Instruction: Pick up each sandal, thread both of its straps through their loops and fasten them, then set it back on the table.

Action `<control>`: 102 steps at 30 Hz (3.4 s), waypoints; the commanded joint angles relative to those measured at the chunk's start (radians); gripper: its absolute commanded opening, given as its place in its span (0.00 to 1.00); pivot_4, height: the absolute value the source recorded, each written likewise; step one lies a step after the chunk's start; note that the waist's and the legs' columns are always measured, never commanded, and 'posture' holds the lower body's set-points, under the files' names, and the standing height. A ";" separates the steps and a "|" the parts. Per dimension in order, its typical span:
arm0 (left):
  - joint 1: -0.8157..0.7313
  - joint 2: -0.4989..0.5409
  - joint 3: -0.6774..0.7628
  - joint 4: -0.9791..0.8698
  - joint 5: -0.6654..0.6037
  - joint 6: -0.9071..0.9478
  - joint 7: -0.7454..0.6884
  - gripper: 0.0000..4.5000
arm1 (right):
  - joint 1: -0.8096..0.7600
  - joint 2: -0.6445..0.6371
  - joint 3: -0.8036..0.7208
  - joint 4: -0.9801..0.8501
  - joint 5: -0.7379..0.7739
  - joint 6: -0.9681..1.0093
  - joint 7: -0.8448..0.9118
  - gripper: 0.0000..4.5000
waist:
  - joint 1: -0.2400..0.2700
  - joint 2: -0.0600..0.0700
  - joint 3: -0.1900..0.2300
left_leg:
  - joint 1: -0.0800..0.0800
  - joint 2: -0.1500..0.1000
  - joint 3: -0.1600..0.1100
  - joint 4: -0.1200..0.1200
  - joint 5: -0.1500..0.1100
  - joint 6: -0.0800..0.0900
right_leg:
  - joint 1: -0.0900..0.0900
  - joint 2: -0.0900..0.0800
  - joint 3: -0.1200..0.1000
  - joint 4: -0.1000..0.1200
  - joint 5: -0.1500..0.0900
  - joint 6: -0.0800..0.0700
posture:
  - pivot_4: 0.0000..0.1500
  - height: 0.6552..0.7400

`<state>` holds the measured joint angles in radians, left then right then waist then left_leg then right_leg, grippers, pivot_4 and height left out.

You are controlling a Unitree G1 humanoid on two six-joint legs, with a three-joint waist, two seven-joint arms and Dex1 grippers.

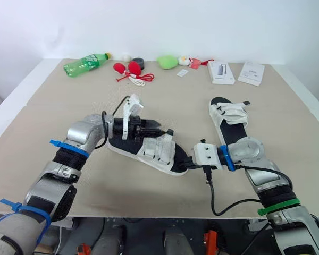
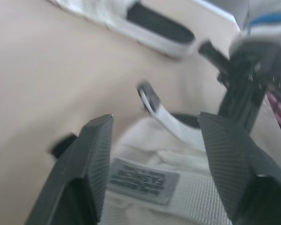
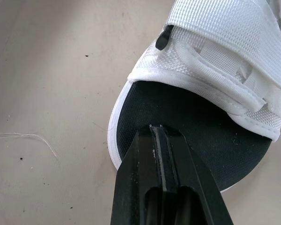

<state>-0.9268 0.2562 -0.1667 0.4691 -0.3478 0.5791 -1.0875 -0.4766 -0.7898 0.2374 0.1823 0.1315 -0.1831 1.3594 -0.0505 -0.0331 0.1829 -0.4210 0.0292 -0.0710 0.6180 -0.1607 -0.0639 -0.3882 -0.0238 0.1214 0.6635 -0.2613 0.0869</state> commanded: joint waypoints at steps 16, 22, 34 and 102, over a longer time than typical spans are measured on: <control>0.025 -0.077 -0.011 -0.030 0.058 -0.242 0.023 0.02 | 0.029 -0.012 0.050 0.048 -0.082 0.007 -0.001 0.00 | 0.001 0.000 0.000 | 0.000 0.000 0.000 0.001 0.000 0.000 | 0.000 0.000 0.000 0.000 0.000 0.000 | 1.00 1.00; -0.015 -0.097 -0.053 0.050 0.073 -0.188 -0.041 0.02 | 0.035 -0.020 0.044 0.046 -0.082 0.010 -0.005 0.00 | 0.000 0.000 0.000 | 0.000 0.000 0.000 0.000 0.000 0.000 | 0.000 0.000 0.000 0.000 0.000 0.000 | 1.00 1.00; -0.155 -0.105 -0.053 0.298 0.186 -0.039 0.082 0.02 | 0.037 -0.016 0.043 0.042 -0.083 0.015 -0.010 0.00 | 0.000 0.000 0.000 | 0.000 -0.001 0.000 0.001 0.000 0.000 | 0.000 0.000 0.000 0.000 0.000 0.001 | 1.00 1.00; -0.022 0.142 -0.082 0.250 0.264 -0.955 -0.355 0.00 | 0.486 -0.010 -0.618 -0.617 0.633 0.651 -0.291 0.99 | 0.003 0.001 0.002 | -0.017 0.000 -0.004 -0.007 0.001 0.003 | -0.016 0.000 -0.005 0.002 -0.003 0.001 | 1.00 1.00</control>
<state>-0.9226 0.3947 -0.2611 0.7354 -0.0764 -0.3933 -1.4404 0.0091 -0.7870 -0.3621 -0.4281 0.7727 0.4918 1.0662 -0.0471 -0.0324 0.1850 -0.4377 0.0294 -0.0747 0.6109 -0.1594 -0.0608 -0.4046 -0.0237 0.1160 0.6653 -0.2644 0.0881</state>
